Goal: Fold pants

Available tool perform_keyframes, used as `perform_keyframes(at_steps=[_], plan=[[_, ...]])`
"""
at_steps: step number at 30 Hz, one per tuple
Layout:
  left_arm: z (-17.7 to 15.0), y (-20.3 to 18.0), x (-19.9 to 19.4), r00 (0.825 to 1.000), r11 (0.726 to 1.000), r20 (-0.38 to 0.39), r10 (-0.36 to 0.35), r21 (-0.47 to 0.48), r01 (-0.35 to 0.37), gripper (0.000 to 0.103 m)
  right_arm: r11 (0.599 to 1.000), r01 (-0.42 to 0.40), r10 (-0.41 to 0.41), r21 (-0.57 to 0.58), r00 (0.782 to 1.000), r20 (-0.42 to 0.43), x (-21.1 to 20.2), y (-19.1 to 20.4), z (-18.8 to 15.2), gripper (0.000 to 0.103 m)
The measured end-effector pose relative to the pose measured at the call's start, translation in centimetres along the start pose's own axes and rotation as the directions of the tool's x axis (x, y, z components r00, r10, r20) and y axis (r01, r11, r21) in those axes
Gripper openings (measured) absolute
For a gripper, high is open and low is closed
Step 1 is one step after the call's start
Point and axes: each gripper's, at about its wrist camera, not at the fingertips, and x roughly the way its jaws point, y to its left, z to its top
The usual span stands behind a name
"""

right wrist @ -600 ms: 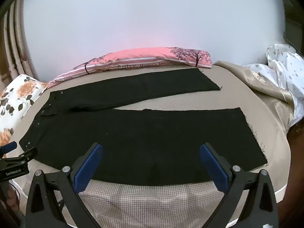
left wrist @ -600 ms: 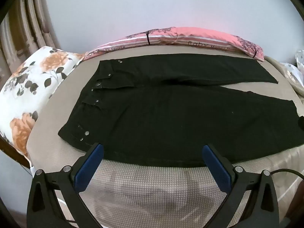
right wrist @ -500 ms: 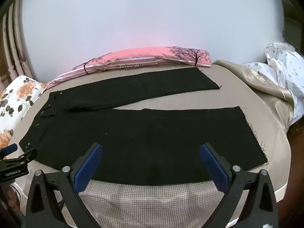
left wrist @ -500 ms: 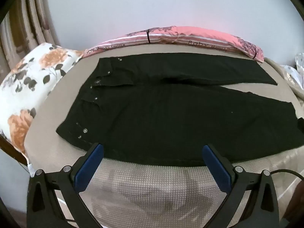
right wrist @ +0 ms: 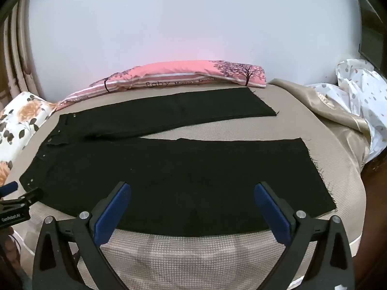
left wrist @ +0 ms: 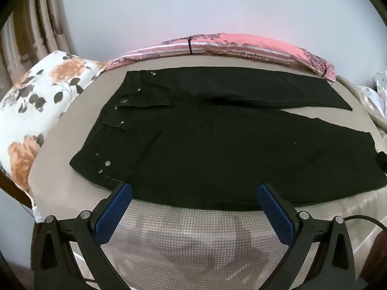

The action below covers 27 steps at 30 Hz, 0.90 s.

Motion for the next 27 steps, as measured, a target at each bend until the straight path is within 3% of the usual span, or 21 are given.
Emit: perform_keyframes(at_steps=[27], plan=[[0.2,0.2,-0.1,0.999,1.000,0.026,0.026,-0.006,-0.026,0.103,0.998,-0.003,0.005,-0.060,1.000,0.028,-0.5,1.3,0.1,0.101]])
